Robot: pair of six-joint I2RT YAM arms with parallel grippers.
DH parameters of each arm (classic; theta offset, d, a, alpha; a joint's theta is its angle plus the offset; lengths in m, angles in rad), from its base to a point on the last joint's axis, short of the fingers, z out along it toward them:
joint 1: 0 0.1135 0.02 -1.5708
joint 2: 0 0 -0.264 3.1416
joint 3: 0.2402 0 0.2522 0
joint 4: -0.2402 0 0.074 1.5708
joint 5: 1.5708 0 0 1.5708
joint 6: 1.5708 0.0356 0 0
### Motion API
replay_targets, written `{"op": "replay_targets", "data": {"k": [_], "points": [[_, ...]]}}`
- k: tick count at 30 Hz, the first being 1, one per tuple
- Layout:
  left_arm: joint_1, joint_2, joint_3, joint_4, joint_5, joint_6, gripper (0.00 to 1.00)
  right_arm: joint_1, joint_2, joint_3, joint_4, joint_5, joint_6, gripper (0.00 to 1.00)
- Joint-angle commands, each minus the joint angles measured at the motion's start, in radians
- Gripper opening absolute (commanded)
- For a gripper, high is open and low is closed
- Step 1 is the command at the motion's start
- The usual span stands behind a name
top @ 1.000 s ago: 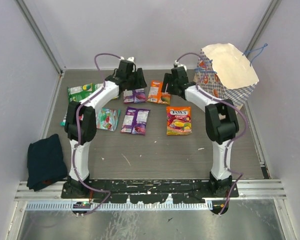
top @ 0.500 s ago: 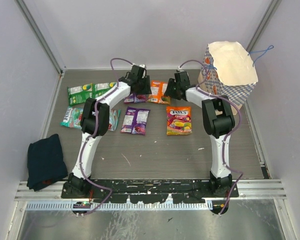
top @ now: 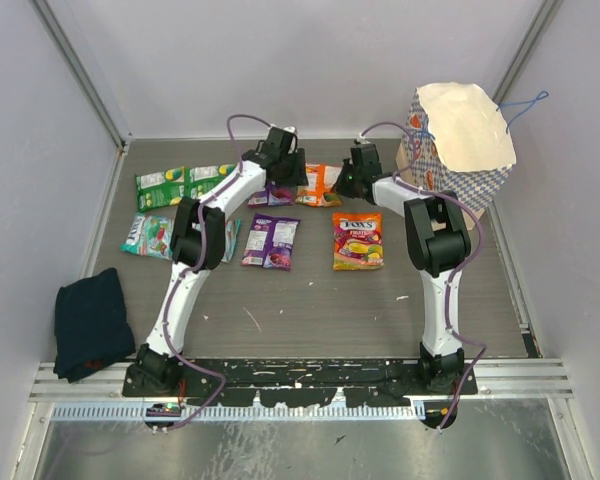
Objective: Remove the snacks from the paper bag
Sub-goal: Pick up the snack from the center of the board, then place the snack at the center of the board.
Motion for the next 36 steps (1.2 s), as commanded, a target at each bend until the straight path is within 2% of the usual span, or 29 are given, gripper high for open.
{"op": "replay_targets", "data": {"k": [1, 5, 8, 11, 14, 15, 22, 27, 36], "points": [[-0.012, -0.025, 0.061, -0.002, 0.033, -0.001, 0.49, 0.005, -0.113, 0.095, -0.17, 0.113, -0.115, 0.0], [-0.011, -0.083, -0.003, 0.022, 0.041, -0.001, 0.52, 0.01, -0.141, 0.252, -0.383, 0.272, -0.266, 0.0], [-0.007, -0.138, -0.067, 0.053, 0.051, -0.005, 0.53, 0.044, -0.107, 0.409, -0.573, 0.482, -0.394, 0.0], [0.008, -0.182, -0.119, 0.071, 0.073, -0.014, 0.54, 0.117, -0.024, 0.579, -0.749, 0.831, -0.5, 0.0], [0.028, -0.223, -0.174, 0.092, 0.107, -0.026, 0.55, 0.175, 0.073, 0.655, -0.785, 1.25, -0.602, 0.0], [0.036, -0.234, -0.191, 0.099, 0.12, -0.028, 0.55, 0.183, 0.096, 0.667, -0.782, 1.331, -0.622, 0.0], [0.082, -0.324, -0.353, 0.151, 0.157, -0.041, 0.55, 0.225, 0.209, 0.632, -0.711, 1.412, -0.719, 0.0], [0.107, -0.392, -0.456, 0.18, 0.172, -0.044, 0.55, 0.258, 0.279, 0.67, -0.701, 1.391, -0.75, 0.0], [0.137, -0.49, -0.544, 0.195, 0.186, -0.041, 0.55, 0.322, 0.344, 0.773, -0.681, 1.342, -0.788, 0.0]]}}
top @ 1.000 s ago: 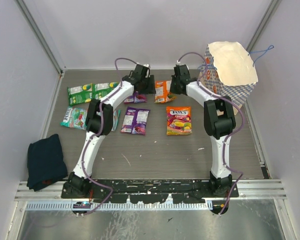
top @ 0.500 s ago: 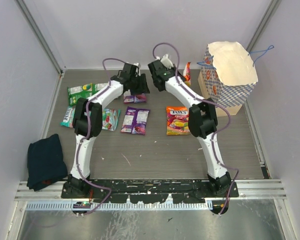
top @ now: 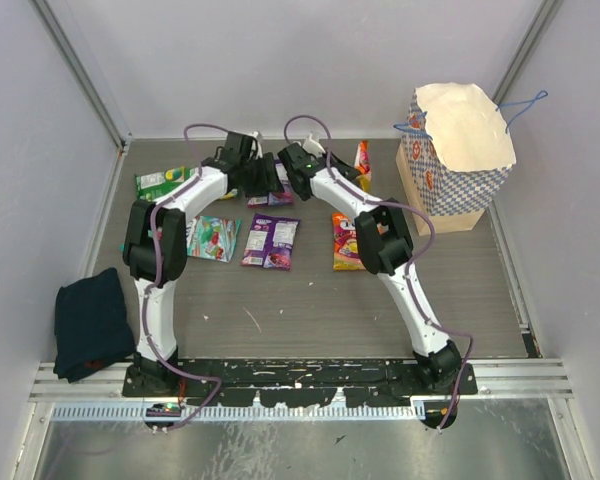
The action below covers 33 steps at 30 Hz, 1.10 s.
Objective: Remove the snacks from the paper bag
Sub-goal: Place the snack at the center of the board, then adjust the snack at the center of the board.
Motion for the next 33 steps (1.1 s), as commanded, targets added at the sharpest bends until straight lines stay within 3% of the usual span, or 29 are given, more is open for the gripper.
{"op": "replay_targets", "data": {"k": [1, 3, 4, 5, 6, 7, 8, 10, 13, 17, 23, 29, 33], "points": [[0.018, -0.116, -0.023, 0.065, 0.029, -0.004, 0.55, 0.042, 0.014, 0.093, 0.029, -0.03, -0.013, 0.0], [0.029, -0.133, -0.046, 0.064, 0.029, 0.001, 0.55, 0.056, 0.019, 0.116, 0.009, -0.097, 0.019, 0.05], [0.035, -0.142, -0.054, 0.061, 0.03, 0.003, 0.56, 0.06, 0.019, 0.135, -0.007, -0.139, 0.041, 0.14], [0.039, -0.15, -0.061, 0.058, 0.031, 0.007, 0.56, 0.062, 0.017, 0.15, -0.029, -0.194, 0.069, 0.31], [0.044, -0.157, -0.066, 0.052, 0.032, 0.013, 0.57, 0.063, 0.012, 0.158, -0.047, -0.256, 0.095, 0.57], [0.049, -0.164, -0.068, 0.044, 0.033, 0.019, 0.57, 0.062, -0.008, 0.155, -0.051, -0.303, 0.116, 0.75], [0.053, -0.168, -0.071, 0.035, 0.032, 0.026, 0.58, 0.062, -0.023, 0.152, -0.048, -0.342, 0.133, 0.87], [0.06, -0.178, -0.071, 0.015, 0.028, 0.038, 0.58, 0.061, -0.056, 0.146, -0.028, -0.432, 0.156, 0.96], [0.068, -0.194, -0.076, -0.006, 0.015, 0.051, 0.59, 0.057, -0.141, 0.097, 0.027, -0.562, 0.197, 0.98], [0.068, -0.208, -0.081, -0.024, -0.001, 0.066, 0.59, 0.021, -0.315, -0.092, 0.194, -0.792, 0.274, 0.98], [0.069, -0.228, -0.082, -0.064, -0.047, 0.092, 0.59, -0.132, -0.405, -0.254, 0.331, -1.191, 0.445, 0.81], [0.069, -0.251, -0.102, -0.091, -0.125, 0.126, 0.6, -0.172, -0.252, -0.177, 0.257, -1.191, 0.426, 0.76], [0.068, -0.227, -0.09, -0.13, -0.18, 0.152, 0.61, -0.171, -0.186, -0.16, 0.233, -1.178, 0.406, 0.84]]}}
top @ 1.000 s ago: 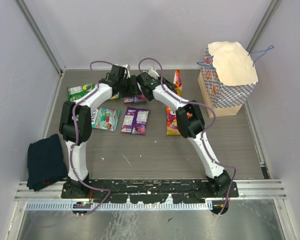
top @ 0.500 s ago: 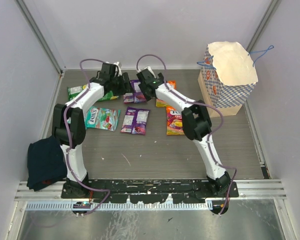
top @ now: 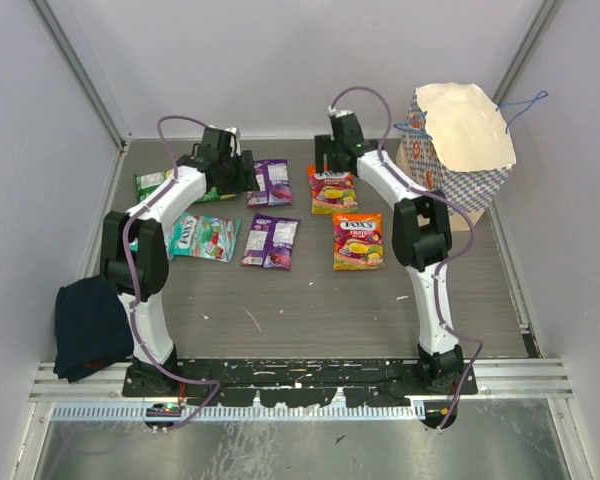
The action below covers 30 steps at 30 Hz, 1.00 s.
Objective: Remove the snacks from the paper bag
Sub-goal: Adjust the snack at the center of the board.
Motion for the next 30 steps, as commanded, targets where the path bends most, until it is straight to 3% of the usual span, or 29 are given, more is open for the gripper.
{"op": "replay_targets", "data": {"k": [1, 8, 16, 23, 30], "points": [[0.002, -0.032, 0.011, -0.033, -0.082, 0.049, 0.62, 0.041, 0.072, 0.012, -0.052, -0.039, -0.009, 0.86], [0.005, 0.038, 0.042, -0.039, -0.1, 0.065, 0.68, 0.016, 0.061, -0.081, -0.041, 0.015, -0.041, 0.89], [0.039, 0.141, 0.089, 0.027, 0.015, 0.031, 0.68, -0.079, 0.014, -0.193, -0.01, 0.026, -0.051, 0.89], [0.085, 0.223, 0.161, 0.056, 0.15, -0.009, 0.65, -0.089, -0.037, -0.178, -0.008, -0.016, -0.048, 0.89], [0.124, 0.276, 0.168, 0.157, 0.271, -0.076, 0.56, -0.084, -0.151, -0.27, 0.032, -0.07, -0.032, 0.89]]}}
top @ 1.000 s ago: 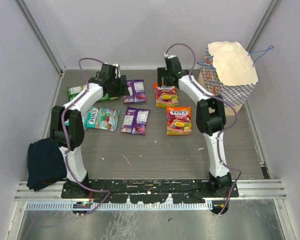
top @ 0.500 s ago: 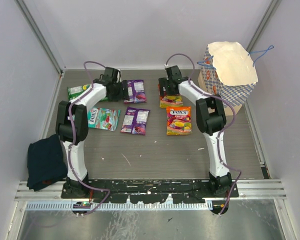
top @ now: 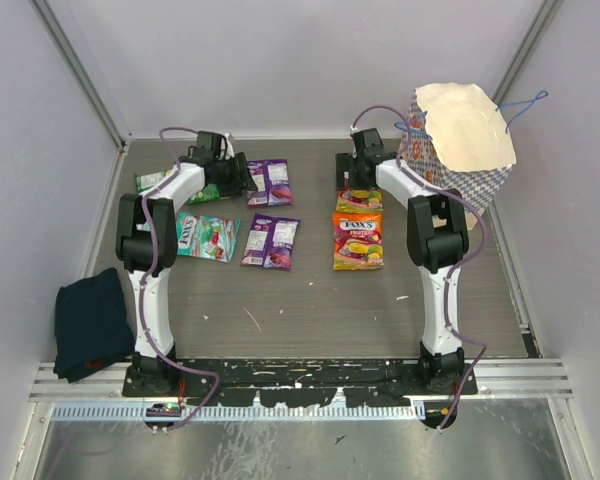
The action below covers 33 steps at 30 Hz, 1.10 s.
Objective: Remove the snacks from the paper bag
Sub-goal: Adjust the snack at the center of the board.
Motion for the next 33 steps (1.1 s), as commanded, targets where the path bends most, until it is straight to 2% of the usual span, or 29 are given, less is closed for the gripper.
{"op": "replay_targets", "data": {"k": [1, 13, 18, 21, 25, 27, 33], "points": [[0.03, 0.033, 0.041, 0.115, 0.122, -0.071, 0.55, 0.012, -0.15, -0.047, 0.019, -0.04, 0.007, 0.89], [0.063, 0.121, 0.046, 0.241, 0.199, -0.183, 0.48, 0.013, -0.326, -0.16, 0.043, -0.057, 0.016, 0.89], [0.07, 0.13, 0.029, 0.322, 0.261, -0.241, 0.33, 0.014, -0.382, -0.184, 0.044, -0.058, 0.018, 0.89], [0.071, 0.097, 0.006, 0.355, 0.261, -0.255, 0.27, 0.014, -0.404, -0.196, 0.043, -0.058, 0.019, 0.89], [0.071, 0.023, 0.011, 0.288, 0.19, -0.194, 0.03, 0.014, -0.427, -0.216, 0.048, -0.068, 0.028, 0.89], [0.071, -0.02, 0.01, 0.252, 0.158, -0.168, 0.0, 0.014, -0.436, -0.226, 0.05, -0.076, 0.032, 0.89], [0.068, -0.148, 0.011, 0.137, 0.046, -0.082, 0.0, 0.016, -0.488, -0.3, 0.082, -0.087, 0.035, 0.89]]}}
